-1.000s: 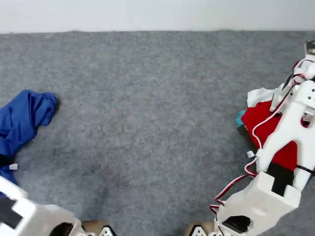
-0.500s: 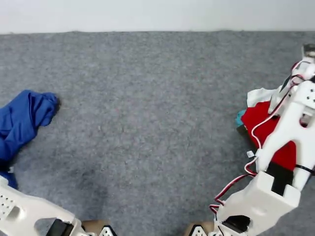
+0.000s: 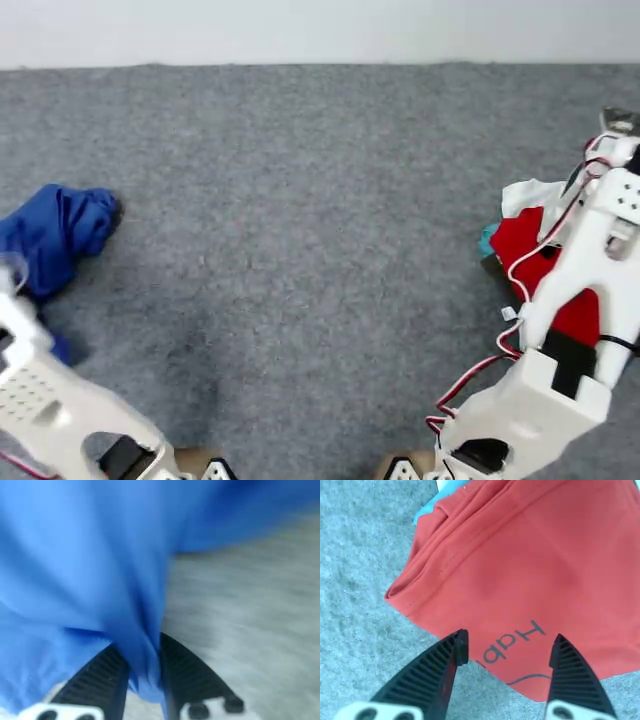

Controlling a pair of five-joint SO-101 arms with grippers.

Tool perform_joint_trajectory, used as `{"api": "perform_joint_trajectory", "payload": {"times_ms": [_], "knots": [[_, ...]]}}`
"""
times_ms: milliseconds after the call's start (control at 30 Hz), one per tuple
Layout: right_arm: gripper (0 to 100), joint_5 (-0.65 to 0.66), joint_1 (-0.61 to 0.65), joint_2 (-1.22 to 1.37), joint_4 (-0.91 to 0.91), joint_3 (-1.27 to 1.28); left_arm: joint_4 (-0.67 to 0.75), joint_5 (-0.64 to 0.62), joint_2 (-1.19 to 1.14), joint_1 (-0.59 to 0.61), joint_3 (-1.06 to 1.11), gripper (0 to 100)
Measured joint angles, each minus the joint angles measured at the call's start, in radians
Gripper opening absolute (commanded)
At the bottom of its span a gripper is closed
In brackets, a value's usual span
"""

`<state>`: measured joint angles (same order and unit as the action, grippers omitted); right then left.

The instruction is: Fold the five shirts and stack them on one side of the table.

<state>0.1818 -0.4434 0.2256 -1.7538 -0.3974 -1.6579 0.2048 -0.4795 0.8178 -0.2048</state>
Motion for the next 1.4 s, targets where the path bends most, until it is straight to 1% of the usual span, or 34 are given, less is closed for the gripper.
{"api": "perform_joint_trajectory", "payload": {"times_ms": [67, 133, 267, 400, 467, 500, 600, 800, 900, 1000, 1033, 1100, 1167, 1233, 1333, 1400], "knots": [[26.6, 0.000, 0.000, 0.000, 0.000, 0.000, -0.048, 0.000, 0.095, -0.146, 0.000, 1], [26.6, 0.000, 0.000, 0.000, 0.000, 0.000, -0.063, 0.000, 0.192, -0.318, 0.000, 1], [26.6, 0.000, 0.000, 0.000, 0.000, 0.000, -0.074, 0.000, 0.400, -0.687, 0.000, 1], [26.6, 0.000, 0.000, 0.000, 0.000, 0.000, -0.080, 0.000, 0.592, -1.062, -0.080, 1], [26.6, 0.000, 0.000, 0.000, 0.000, 0.000, -0.083, 0.005, 0.680, -1.197, -0.126, 1], [26.6, 0.000, 0.000, 0.000, 0.000, 0.000, -0.083, 0.005, 0.720, -1.227, -0.137, 1], [26.6, 0.000, 0.000, 0.000, 0.000, 0.000, -0.084, 0.003, 0.824, -1.218, -0.149, 1], [26.6, 0.000, 0.000, 0.000, 0.000, 0.000, -0.084, 0.005, 0.990, -1.068, -0.132, 1], [26.6, 0.000, 0.000, 0.000, 0.000, 0.000, -0.084, 0.006, 1.016, -0.965, -0.031, 1], [26.6, 0.000, 0.000, 0.000, 0.000, 0.000, -0.072, 0.011, 1.016, -0.870, 0.129, 1], [26.6, 0.000, 0.000, 0.000, 0.000, 0.000, -0.046, 0.011, 1.017, -0.845, 0.180, 1], [26.6, 0.000, 0.000, 0.000, 0.000, 0.000, 0.026, 0.006, 1.017, -0.836, 0.267, 1], [26.6, 0.000, 0.000, 0.000, 0.000, 0.000, 0.121, 0.006, 1.017, -0.876, 0.322, 1], [26.6, 0.000, 0.000, 0.000, 0.000, 0.000, 0.236, 0.006, 1.017, -0.959, 0.347, 1], [26.6, 0.000, 0.000, 0.000, 0.000, 0.029, 0.417, 0.006, 1.016, -1.129, 0.338, 1], [26.6, 0.000, 0.000, 0.000, 0.000, 0.041, 0.511, 0.006, 1.016, -1.254, 0.307, 1]]}}
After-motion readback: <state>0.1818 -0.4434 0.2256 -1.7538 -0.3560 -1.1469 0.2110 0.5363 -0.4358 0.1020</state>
